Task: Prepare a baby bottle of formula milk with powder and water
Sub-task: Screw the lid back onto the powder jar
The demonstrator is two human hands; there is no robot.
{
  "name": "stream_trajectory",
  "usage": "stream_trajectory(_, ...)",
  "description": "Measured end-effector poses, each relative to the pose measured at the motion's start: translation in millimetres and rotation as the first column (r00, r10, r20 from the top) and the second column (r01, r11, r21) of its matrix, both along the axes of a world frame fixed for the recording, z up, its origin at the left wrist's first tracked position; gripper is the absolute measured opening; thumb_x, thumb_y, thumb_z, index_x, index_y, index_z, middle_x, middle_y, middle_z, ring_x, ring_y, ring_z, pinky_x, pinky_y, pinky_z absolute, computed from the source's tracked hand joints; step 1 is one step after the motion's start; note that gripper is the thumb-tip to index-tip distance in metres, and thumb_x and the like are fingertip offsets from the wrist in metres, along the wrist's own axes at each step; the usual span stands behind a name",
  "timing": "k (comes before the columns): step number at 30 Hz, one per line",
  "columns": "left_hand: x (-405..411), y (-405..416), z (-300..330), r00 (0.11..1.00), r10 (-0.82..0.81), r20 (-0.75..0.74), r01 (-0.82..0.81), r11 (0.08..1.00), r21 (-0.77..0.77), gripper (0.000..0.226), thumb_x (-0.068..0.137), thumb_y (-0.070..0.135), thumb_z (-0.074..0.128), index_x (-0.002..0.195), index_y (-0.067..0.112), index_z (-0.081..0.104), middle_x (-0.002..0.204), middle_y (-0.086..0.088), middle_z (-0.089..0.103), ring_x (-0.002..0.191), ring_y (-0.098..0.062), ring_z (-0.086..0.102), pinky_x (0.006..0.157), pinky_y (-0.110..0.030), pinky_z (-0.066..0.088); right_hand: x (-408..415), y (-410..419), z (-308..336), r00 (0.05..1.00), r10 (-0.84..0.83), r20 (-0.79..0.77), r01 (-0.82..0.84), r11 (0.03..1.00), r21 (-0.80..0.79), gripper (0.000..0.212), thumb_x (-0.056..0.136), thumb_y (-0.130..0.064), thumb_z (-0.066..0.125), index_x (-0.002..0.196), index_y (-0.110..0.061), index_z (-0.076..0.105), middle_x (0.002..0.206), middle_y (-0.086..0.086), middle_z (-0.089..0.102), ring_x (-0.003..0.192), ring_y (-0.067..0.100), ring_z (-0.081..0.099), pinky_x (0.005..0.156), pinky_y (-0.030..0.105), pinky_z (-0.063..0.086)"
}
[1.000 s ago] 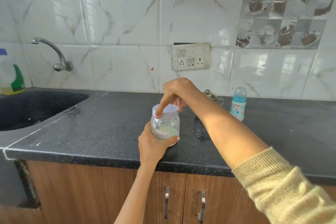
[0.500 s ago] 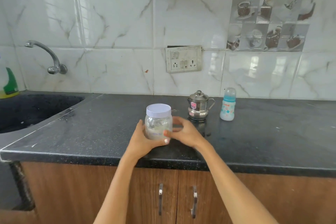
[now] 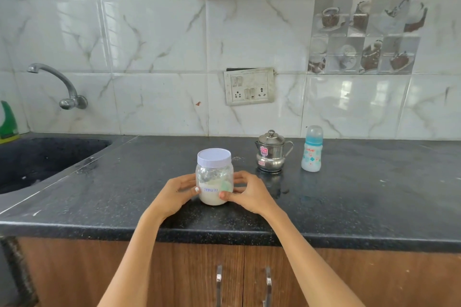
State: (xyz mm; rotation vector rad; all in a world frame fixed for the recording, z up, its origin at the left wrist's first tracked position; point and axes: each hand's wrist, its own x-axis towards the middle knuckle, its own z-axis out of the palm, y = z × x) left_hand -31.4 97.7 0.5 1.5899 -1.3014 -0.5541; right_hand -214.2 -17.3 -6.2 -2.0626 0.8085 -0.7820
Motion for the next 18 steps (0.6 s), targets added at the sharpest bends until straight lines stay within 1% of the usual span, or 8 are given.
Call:
stream_trajectory(3, 4, -12, 5, 0.998, 0.031, 0.047, -0.031, 1.0, 0.002, 0.035, 0.09, 0.011, 0.058, 0.125, 0.015, 0.058, 0.122, 0.001, 0.063, 0.118, -0.016, 0.055, 0.104, -0.042, 0.042, 9, -11, 7, 0.998, -0.003, -0.07, 0.002, 1.0, -0.021, 0.073, 0.067, -0.043, 0.081, 0.127, -0.014, 0.052, 0.13, 0.004, 0.06, 0.112, 0.019, 0.062, 0.098, 0.04, 0.049)
stream_trajectory(5, 8, -23, 9, 0.997, 0.042, 0.057, -0.043, 0.999, 0.008, 0.034, 0.09, 0.007, 0.057, 0.124, 0.01, 0.058, 0.122, -0.002, 0.061, 0.117, -0.017, 0.054, 0.104, -0.04, 0.041, 17, -21, 12, 0.993, -0.006, -0.116, 0.003, 1.0, -0.027, 0.073, 0.068, -0.042, 0.08, 0.128, -0.013, 0.051, 0.131, 0.005, 0.059, 0.114, 0.02, 0.061, 0.099, 0.042, 0.048)
stream_trajectory(9, 22, -46, 13, 0.998, 0.061, 0.022, -0.062, 0.997, 0.045, 0.035, 0.089, 0.005, 0.058, 0.124, 0.007, 0.057, 0.124, -0.008, 0.061, 0.119, -0.022, 0.054, 0.102, -0.041, 0.043, 34, -44, 20, 0.984, -0.005, -0.18, 0.0, 1.0, -0.024, 0.069, 0.07, -0.04, 0.08, 0.127, -0.013, 0.051, 0.13, 0.003, 0.06, 0.115, 0.02, 0.059, 0.098, 0.037, 0.047)
stream_trajectory(10, 27, -53, 14, 0.998, 0.061, 0.014, -0.062, 0.996, 0.057, 0.036, 0.089, 0.004, 0.058, 0.125, 0.006, 0.056, 0.125, -0.01, 0.06, 0.119, -0.023, 0.054, 0.1, -0.039, 0.044, 38, -50, 21, 0.981, -0.003, -0.194, 0.0, 1.0, -0.02, 0.07, 0.07, -0.04, 0.08, 0.127, -0.014, 0.051, 0.13, 0.003, 0.059, 0.115, 0.019, 0.058, 0.097, 0.037, 0.047)
stream_trajectory(12, 37, -69, 15, 0.998, 0.064, 0.002, -0.064, 0.994, 0.084, 0.037, 0.089, 0.004, 0.057, 0.127, 0.004, 0.054, 0.127, -0.011, 0.058, 0.119, -0.023, 0.053, 0.098, -0.036, 0.045, 49, -65, 21, 0.979, -0.006, -0.205, 0.006, 1.0, -0.004, 0.071, 0.07, -0.04, 0.08, 0.129, -0.014, 0.05, 0.13, 0.003, 0.059, 0.116, 0.02, 0.058, 0.098, 0.037, 0.047)
stream_trajectory(15, 51, -91, 17, 0.997, 0.072, 0.007, -0.072, 0.992, 0.103, 0.039, 0.089, 0.005, 0.058, 0.128, 0.003, 0.053, 0.13, -0.013, 0.057, 0.123, -0.026, 0.051, 0.103, -0.043, 0.042, 64, -83, 22, 0.98, -0.01, -0.197, 0.011, 1.0, 0.003, 0.07, 0.072, -0.037, 0.079, 0.131, -0.013, 0.05, 0.132, 0.004, 0.058, 0.119, 0.022, 0.056, 0.098, 0.037, 0.044)
stream_trajectory(18, 61, -110, 15, 0.997, 0.078, 0.004, -0.078, 0.992, 0.096, 0.039, 0.09, 0.005, 0.057, 0.128, 0.003, 0.053, 0.131, -0.013, 0.056, 0.124, -0.027, 0.051, 0.105, -0.044, 0.04, 77, -100, 19, 0.986, -0.013, -0.166, 0.017, 1.0, 0.02, 0.069, 0.072, -0.033, 0.08, 0.131, -0.012, 0.05, 0.133, 0.005, 0.057, 0.121, 0.023, 0.055, 0.103, 0.04, 0.043)
